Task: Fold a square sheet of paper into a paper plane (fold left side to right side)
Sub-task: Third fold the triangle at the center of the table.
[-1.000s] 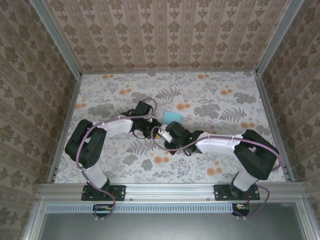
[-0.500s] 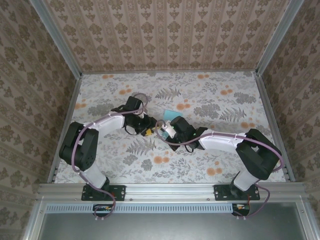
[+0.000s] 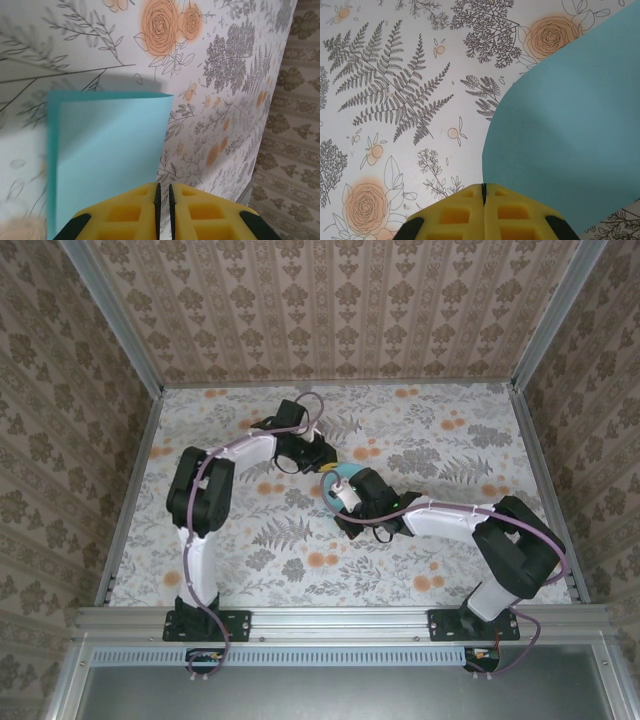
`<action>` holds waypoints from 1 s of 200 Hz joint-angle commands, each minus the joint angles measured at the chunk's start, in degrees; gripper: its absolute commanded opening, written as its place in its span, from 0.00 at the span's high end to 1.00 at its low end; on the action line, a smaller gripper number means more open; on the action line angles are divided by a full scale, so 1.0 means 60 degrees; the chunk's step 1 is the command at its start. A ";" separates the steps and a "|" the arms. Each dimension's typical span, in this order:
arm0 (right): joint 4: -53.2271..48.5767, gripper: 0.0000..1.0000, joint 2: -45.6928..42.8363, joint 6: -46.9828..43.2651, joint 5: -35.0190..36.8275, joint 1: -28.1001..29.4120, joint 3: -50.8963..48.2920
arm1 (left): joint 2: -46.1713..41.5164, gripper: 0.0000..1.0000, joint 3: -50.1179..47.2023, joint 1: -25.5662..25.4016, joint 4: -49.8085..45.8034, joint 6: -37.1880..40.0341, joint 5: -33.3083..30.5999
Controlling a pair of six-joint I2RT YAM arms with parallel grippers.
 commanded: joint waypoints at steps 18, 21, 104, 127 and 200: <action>0.0287 1.00 0.0023 0.0319 -0.0512 -0.0205 -0.0166 | 0.0978 0.86 0.0991 -0.0424 -0.0451 0.0654 0.0641; 0.0291 1.00 0.0037 0.0323 -0.0526 -0.0215 -0.0177 | 0.1047 0.85 0.1025 -0.0433 -0.0473 0.0656 0.0637; -0.0081 1.00 0.0410 0.1005 -0.0804 -0.0705 0.0117 | 0.1621 0.86 0.0745 -0.0492 -0.0962 0.0979 0.0008; -0.0206 1.00 0.0530 0.1349 -0.0668 -0.0894 0.0226 | 0.1681 0.87 0.0668 -0.0507 -0.0995 0.1022 -0.0117; 0.0381 1.00 0.0582 0.2278 -0.0878 -0.1572 0.0080 | 0.1771 0.87 0.0616 -0.0536 -0.1099 0.1097 -0.0279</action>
